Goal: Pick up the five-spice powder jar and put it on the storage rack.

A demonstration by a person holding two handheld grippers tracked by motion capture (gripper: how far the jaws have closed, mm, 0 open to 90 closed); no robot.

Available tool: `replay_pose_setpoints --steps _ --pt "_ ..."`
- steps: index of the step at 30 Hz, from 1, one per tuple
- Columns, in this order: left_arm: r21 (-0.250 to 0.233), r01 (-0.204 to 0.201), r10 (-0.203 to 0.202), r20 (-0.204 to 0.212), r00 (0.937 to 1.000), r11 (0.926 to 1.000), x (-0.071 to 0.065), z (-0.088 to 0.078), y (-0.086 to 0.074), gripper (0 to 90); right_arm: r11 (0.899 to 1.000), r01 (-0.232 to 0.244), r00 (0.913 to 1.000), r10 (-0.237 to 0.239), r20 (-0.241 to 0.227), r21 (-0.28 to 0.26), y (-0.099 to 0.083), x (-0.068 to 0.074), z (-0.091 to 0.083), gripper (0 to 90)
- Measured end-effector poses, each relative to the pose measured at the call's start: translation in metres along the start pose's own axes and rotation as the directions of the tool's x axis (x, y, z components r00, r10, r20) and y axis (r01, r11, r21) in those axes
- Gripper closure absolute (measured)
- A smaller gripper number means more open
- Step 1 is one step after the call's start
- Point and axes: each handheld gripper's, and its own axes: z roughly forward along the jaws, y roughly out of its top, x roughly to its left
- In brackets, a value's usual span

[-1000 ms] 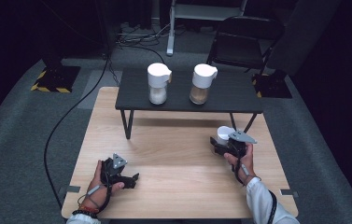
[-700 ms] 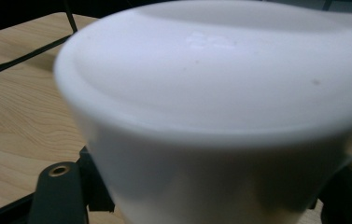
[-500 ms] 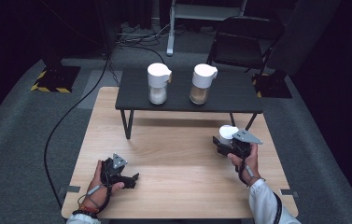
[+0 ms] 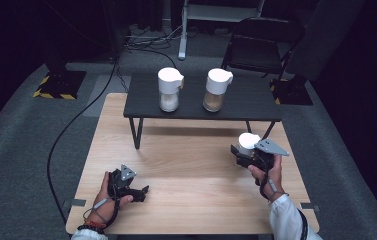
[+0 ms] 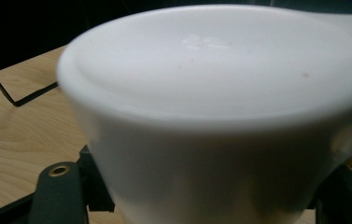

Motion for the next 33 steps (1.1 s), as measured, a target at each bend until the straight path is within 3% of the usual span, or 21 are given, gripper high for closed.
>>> replay_pose_setpoints --steps 33 --pt "0.000 0.000 0.000 0.000 1.0000 1.0000 0.000 0.000 0.000 0.2 1.000 0.021 0.9996 -0.021 -0.020 -0.022 0.028 0.009 -0.041 29.1"
